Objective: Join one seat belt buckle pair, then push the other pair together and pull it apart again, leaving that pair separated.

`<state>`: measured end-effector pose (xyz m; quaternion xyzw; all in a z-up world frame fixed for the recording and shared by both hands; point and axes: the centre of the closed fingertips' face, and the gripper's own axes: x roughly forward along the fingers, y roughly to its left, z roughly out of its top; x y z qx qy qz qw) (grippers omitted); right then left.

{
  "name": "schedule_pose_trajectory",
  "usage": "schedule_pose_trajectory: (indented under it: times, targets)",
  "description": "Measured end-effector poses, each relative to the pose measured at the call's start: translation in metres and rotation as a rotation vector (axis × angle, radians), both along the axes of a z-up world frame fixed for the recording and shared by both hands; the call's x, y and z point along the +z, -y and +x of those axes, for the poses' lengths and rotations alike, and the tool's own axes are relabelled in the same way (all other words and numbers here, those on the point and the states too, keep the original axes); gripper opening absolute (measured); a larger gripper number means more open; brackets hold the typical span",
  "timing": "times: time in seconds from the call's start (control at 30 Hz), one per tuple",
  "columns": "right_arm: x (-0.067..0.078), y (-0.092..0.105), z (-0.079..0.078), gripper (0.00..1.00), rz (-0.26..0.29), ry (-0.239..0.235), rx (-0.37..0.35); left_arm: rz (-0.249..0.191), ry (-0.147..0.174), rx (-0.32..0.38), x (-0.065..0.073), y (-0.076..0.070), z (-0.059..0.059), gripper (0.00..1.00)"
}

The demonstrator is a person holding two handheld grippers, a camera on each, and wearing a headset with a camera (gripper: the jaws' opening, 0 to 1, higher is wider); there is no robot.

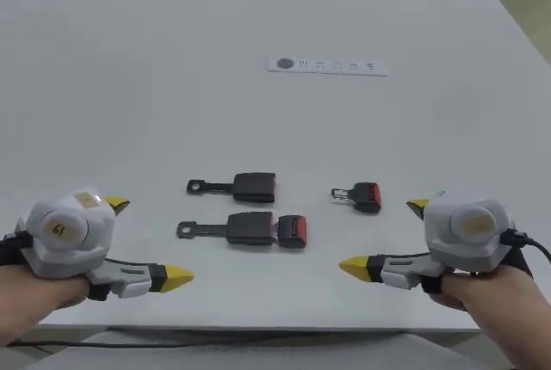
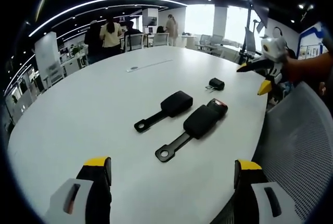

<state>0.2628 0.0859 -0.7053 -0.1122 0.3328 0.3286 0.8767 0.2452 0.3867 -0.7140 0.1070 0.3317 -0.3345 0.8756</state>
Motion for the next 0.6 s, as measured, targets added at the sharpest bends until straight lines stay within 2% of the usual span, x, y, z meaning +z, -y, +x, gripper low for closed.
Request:
schedule_pose_trajectory:
  times: [0.23, 0.53, 0.6]
  targets:
    - [0.003, 0.002, 0.004, 0.99, 0.0, 0.007, 0.003, -0.004, 0.002, 0.003, 0.0, 0.001, 0.0, 1.0]
    - [0.004, 0.01, 0.004, 0.99, -0.003, 0.015, -0.001, -0.033, 0.002, 0.02, 0.004, 0.003, 0.003, 1.0]
    - [0.002, 0.011, 0.0, 0.99, -0.005, 0.011, -0.003, -0.035, -0.008, 0.023, 0.004, 0.003, 0.003, 1.0]
